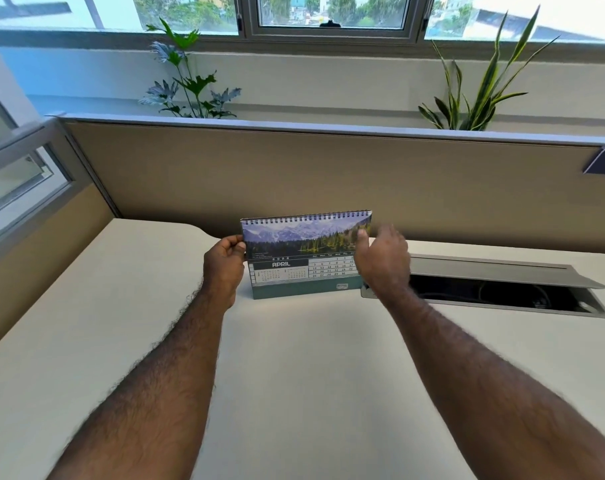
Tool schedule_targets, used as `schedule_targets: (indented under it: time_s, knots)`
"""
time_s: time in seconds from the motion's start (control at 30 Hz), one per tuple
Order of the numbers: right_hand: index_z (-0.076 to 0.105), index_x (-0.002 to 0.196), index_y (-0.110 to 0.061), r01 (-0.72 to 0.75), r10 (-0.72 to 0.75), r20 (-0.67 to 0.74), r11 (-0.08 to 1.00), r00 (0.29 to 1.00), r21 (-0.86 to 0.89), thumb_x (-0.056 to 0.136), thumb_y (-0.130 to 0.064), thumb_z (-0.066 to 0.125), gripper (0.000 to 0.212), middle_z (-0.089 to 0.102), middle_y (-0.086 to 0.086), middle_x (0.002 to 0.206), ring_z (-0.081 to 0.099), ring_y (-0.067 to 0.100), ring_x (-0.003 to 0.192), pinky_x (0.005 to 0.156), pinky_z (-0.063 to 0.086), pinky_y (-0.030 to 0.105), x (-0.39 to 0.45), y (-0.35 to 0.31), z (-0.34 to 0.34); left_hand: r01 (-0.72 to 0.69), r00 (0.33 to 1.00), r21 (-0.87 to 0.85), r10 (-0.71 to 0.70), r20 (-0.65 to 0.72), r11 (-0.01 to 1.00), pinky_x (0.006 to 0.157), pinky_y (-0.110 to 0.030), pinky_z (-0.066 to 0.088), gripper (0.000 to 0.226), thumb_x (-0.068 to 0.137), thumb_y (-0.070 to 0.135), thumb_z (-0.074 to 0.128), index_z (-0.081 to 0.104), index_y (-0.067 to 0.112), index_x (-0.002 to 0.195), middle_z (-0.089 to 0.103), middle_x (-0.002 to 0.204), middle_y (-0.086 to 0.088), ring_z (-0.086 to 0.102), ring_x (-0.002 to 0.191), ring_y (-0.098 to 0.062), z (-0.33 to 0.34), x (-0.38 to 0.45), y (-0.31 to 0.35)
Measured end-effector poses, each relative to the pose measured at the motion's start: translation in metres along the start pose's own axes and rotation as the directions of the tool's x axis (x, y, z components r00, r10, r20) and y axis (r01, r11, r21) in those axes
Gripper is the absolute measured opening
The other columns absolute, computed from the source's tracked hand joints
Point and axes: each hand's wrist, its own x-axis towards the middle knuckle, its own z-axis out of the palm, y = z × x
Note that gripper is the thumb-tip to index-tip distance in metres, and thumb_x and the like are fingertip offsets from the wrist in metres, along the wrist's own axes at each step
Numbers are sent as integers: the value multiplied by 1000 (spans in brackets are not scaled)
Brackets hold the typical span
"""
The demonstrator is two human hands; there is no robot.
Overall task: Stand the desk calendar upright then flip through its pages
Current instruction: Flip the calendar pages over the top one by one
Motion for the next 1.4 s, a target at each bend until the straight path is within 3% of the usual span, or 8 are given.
schedule_targets:
  time_s: [0.2,0.6,0.7,0.83,1.17,1.3,1.33,1.4]
  knots:
    - [51,132,-5,54,-24,146,978,989,-201,93,-47,50,57,52,17,139,45,34,129,104,42,44,-28,10,21,1,1000,-4,-1,1,1000,85,-30,46,22,97,8,49,62,12,115,66,111,-5,63,100,-22,1,-1,1]
    - [60,115,-11,-115,115,44,993,992,3,87,-44,66,44,69,8,108,63,29,99,79,54,37,-34,11,21,10,1000,-8,-10,9,1000,86,-32,47,19,97,10,51,63,16,110,68,110,-6,65,102,-23,0,1,-2]
    - [58,96,-13,-222,226,-20,967,974,124,91,-34,64,22,68,5,89,61,25,80,61,40,28,-34,14,16,10,1000,-11,-9,9,1000,85,-31,47,18,97,10,51,62,17,109,68,109,-4,65,102,-23,0,0,-2]
    - [59,79,-16,-260,262,20,940,965,219,91,-28,65,18,61,0,77,64,25,80,64,37,25,-29,14,8,8,1000,-7,-8,12,1000,84,-30,47,18,97,10,51,63,18,108,68,110,-4,65,101,-22,0,-1,-1]
    - [72,84,-13,-28,-20,-135,939,991,-344,89,-28,59,20,70,9,78,58,30,65,56,35,28,-31,2,-20,-1,1000,-15,1,-1,1000,88,-38,55,17,98,12,50,64,18,103,71,109,-8,66,101,-25,0,0,-2]
    - [65,74,-8,-187,187,-10,982,982,24,83,-26,54,22,62,11,72,62,34,69,60,47,34,-22,-6,-36,7,1000,-14,-7,-5,1000,94,-46,55,17,98,12,49,64,17,103,71,111,-11,67,103,-28,0,0,-2]
    - [62,71,-7,-307,286,114,908,951,285,84,-22,54,22,60,12,68,63,33,63,61,50,37,-16,-10,-42,10,1000,-17,-10,-6,1000,93,-45,55,16,97,11,50,65,17,102,71,110,-11,67,100,-27,0,1,-2]
    - [63,79,-4,-544,333,430,514,839,663,89,-16,50,21,64,13,65,65,28,55,56,52,32,-8,-19,-57,15,1000,-28,-14,11,1000,92,-43,55,15,96,11,52,66,14,103,71,112,-12,67,98,-26,-2,1,-3]
